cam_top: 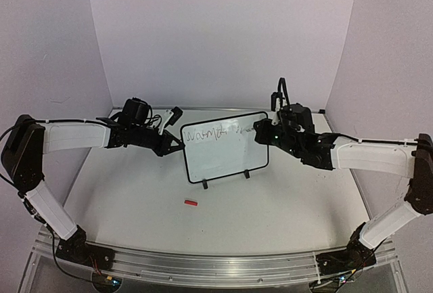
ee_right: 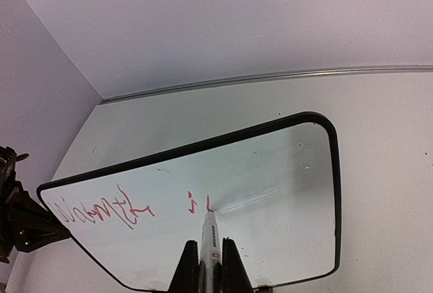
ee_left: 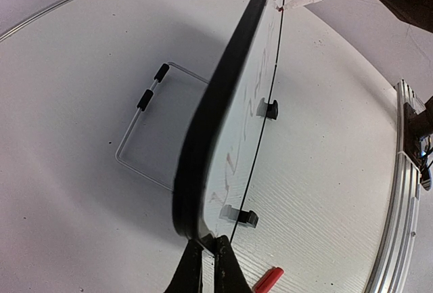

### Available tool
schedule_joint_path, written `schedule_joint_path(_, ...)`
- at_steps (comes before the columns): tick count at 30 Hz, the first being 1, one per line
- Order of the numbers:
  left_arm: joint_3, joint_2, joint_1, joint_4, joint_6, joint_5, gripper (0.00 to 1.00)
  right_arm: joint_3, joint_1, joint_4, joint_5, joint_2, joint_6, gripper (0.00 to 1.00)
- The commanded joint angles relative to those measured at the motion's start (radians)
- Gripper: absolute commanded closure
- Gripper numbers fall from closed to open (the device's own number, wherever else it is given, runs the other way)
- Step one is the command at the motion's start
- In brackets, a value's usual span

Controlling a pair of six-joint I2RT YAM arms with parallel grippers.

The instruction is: Write a sentence on the whiteboard

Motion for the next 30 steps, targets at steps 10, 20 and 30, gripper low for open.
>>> schedule_joint_path(10,0.022,0.032,0.000,-0.054,0.048,-0.072,1.00,0.032,-0.006,0.050,0.057,-0.053,-0.022,1.00)
schedule_joint_path(20,0.023,0.034,0.000,-0.053,0.048,-0.071,1.00,0.025,-0.006,0.064,0.076,-0.061,-0.028,1.00)
schedule_joint_path(30,0.021,0.029,0.000,-0.056,0.050,-0.072,1.00,0.014,-0.006,0.044,0.086,-0.037,-0.011,1.00)
